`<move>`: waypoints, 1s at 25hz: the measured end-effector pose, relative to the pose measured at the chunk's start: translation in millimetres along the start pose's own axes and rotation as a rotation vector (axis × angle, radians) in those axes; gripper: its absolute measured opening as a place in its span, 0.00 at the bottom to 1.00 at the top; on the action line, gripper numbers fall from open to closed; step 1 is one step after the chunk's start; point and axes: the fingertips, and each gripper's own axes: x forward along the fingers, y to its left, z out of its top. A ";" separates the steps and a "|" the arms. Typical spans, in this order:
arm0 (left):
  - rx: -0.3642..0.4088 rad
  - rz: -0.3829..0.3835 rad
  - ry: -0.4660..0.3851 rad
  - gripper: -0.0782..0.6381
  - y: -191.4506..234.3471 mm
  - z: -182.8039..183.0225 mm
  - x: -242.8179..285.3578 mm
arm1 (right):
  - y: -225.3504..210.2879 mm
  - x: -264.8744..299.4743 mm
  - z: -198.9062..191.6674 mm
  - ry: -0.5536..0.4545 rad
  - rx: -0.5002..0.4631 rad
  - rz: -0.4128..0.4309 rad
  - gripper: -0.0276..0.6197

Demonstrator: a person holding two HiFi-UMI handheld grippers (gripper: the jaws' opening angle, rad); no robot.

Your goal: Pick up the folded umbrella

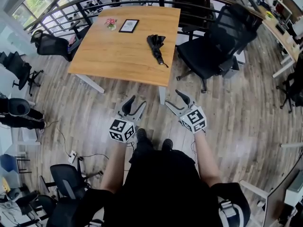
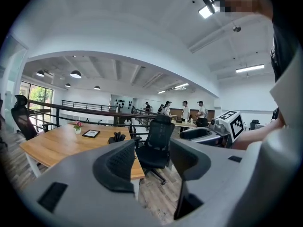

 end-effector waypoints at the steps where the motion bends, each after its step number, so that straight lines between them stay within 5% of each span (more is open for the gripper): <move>1: 0.006 -0.001 0.001 0.44 -1.0 -0.4 0.3 | -0.1 0.2 -1.5 0.000 0.000 0.001 0.51; 25: -0.050 -0.066 0.009 0.46 38.4 -3.2 13.3 | -15.5 21.5 4.4 0.034 0.068 -0.092 0.52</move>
